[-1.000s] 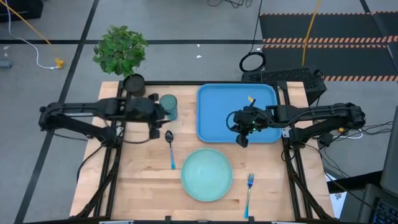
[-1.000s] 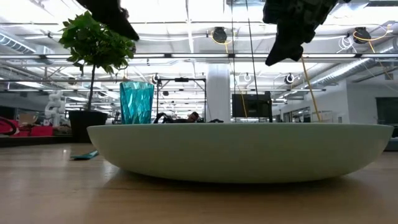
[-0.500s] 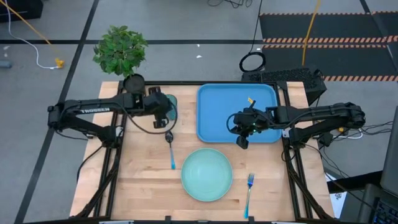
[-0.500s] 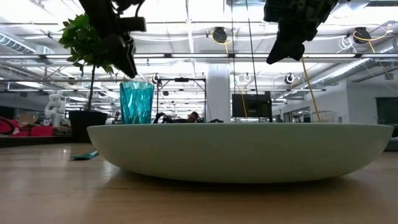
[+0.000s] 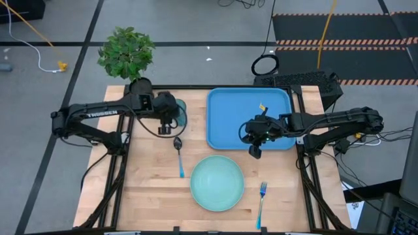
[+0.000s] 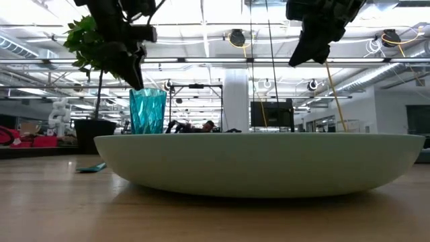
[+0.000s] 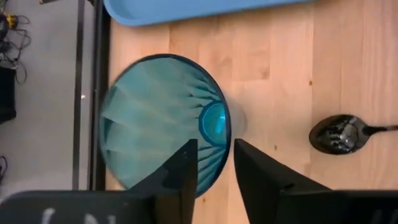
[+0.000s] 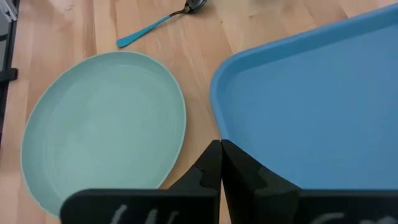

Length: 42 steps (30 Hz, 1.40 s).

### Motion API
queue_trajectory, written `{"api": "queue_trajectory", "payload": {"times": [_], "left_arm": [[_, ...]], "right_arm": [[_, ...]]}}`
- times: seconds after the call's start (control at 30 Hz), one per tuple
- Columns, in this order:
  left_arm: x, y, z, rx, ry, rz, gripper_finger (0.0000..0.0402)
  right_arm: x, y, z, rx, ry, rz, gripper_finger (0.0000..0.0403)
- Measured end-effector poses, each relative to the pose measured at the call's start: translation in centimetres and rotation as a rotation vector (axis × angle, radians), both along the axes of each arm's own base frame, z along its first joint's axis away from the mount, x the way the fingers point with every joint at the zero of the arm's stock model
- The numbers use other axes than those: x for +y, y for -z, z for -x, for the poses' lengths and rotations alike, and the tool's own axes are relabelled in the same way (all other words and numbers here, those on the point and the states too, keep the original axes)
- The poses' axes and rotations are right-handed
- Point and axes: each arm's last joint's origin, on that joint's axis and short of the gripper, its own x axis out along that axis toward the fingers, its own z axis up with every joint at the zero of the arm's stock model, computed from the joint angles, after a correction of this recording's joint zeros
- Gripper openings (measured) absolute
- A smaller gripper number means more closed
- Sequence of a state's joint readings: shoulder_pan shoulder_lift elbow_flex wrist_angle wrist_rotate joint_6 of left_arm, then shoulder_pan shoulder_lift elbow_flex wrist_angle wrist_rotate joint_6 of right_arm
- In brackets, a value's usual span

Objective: Pick and place plate/cup/fork/spoon on tray
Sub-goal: Put the blue glass in the top right corner of the blue serving tray

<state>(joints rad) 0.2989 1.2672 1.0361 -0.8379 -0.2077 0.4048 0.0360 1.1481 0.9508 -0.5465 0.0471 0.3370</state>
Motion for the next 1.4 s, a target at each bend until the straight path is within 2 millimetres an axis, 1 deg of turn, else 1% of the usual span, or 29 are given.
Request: {"api": "queue_trajectory", "payload": {"times": [0.23,0.33,0.4,0.43,0.53,0.7,0.83,0.97,1.1,1.2,1.3,1.4], "left_arm": [[0.3,1.4,-1.0,0.076,0.07,-0.013,0.0069],[0.2,1.5,-1.3,0.069,0.089,-0.023,0.0043],[-0.1,1.4,-1.5,0.061,0.102,-0.026,0.0018],[-0.3,1.3,-1.7,0.046,0.111,-0.039,0.0012],[-1.3,0.7,-2.0,-0.003,0.138,-0.074,0.0012],[-3.3,-0.8,-3.4,-0.137,0.247,-0.146,0.0008],[-4.7,-2.2,-4.5,-0.264,0.303,-0.187,0.0011],[-5.1,-2.8,-5.2,-0.335,0.355,-0.233,0.0007],[-5.2,-2.6,-5.8,-0.402,0.372,-0.216,0.0009],[-5.3,-2.3,-6.6,-0.528,0.405,-0.217,0.001],[-5.2,-1.2,-7.5,-0.506,0.487,-0.28,0.0007],[-4.6,-0.4,-8.6,-0.506,0.522,-0.319,0.0007]], "right_arm": [[0.0,0.0,0.0,-0.002,0.002,-0.002,0.0],[0.0,0.0,0.0,-0.003,0.002,-0.002,0.0],[0.0,0.0,-0.1,-0.007,-0.002,0.005,0.0],[0.0,-0.1,-0.1,-0.015,-0.006,0.011,0.0],[0.0,-0.4,-0.4,-0.052,-0.025,0.036,0.0],[0.0,-0.9,-0.9,-0.128,-0.058,0.083,0.0],[-0.3,-1.0,-1.0,-0.137,-0.013,0.177,0.0],[-0.6,-1.3,-1.1,-0.153,0.033,0.286,0.0],[-0.8,-1.7,-1.3,-0.186,0.065,0.34,0.0],[-0.9,-1.8,-1.6,-0.209,0.096,0.367,0.0004],[-1.1,-2.1,-1.9,-0.245,0.094,0.399,0.0021],[-1.1,-2.9,-2.2,-0.308,0.075,0.44,0.0047]]}}
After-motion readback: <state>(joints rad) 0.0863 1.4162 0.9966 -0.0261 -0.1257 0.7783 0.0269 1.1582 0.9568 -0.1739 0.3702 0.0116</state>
